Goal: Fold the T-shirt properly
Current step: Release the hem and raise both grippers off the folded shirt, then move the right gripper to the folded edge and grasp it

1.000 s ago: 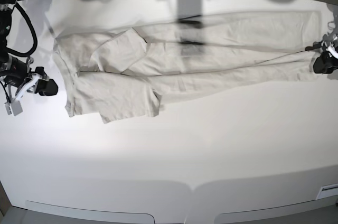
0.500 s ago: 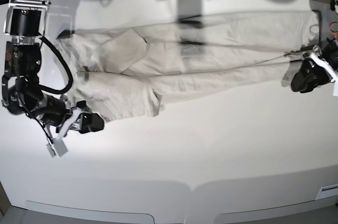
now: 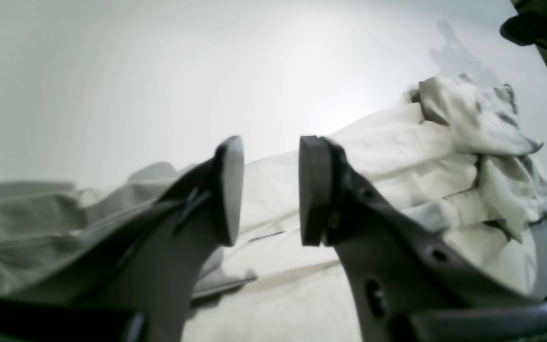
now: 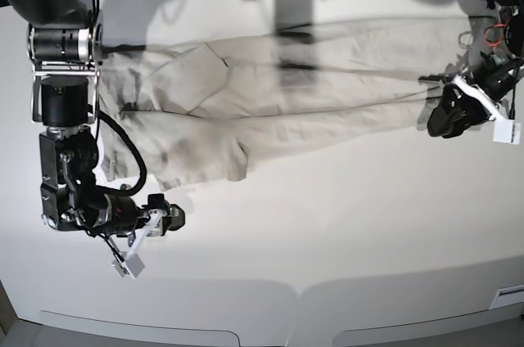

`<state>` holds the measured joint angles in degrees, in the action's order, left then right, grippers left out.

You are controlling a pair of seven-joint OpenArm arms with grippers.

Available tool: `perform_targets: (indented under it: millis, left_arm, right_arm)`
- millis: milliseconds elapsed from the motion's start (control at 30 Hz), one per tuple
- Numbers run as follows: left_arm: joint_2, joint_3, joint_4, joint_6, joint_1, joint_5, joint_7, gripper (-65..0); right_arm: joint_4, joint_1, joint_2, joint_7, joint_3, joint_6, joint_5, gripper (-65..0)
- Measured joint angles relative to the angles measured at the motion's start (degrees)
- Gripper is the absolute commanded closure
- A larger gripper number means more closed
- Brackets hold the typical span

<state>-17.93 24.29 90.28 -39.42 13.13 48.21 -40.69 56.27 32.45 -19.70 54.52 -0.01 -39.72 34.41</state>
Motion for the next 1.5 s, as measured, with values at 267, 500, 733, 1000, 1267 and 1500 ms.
perform_targets:
  millis: [267,500,733,1000,1267,1500]
  left_arm:
    - [0.0,0.0,0.0,0.0,0.0,0.0,0.0,-19.6]
    - [0.0,0.0,0.0,0.0,0.0,0.0,0.0,-19.6]
    - [0.0,0.0,0.0,0.0,0.0,0.0,0.1,-19.6]
    - [0.0,0.0,0.0,0.0,0.0,0.0,0.1,-19.6]
    - [0.0,0.0,0.0,0.0,0.0,0.0,0.2,-19.6]
    - [0.0,0.0,0.0,0.0,0.0,0.0,0.2,-19.6]
  right_arm:
    - [-11.4,1.3,-0.2,-3.5,0.0,0.0,-4.3,-26.8]
    - [-16.6,1.4,0.2,-7.2,0.0,0.0,-8.2,-26.8]
    - [-17.3,1.5,0.7,-7.4,0.0,0.0,-7.9,-25.3]
    - [-17.3,1.5,0.9,-7.7,0.0,0.0,-7.9,0.0]
    - [-17.3,4.3,1.2,8.1,0.1,0.0,6.8,0.0]
    - [-17.3,2.6,2.6,23.5,0.1,0.0,19.6,0.0]
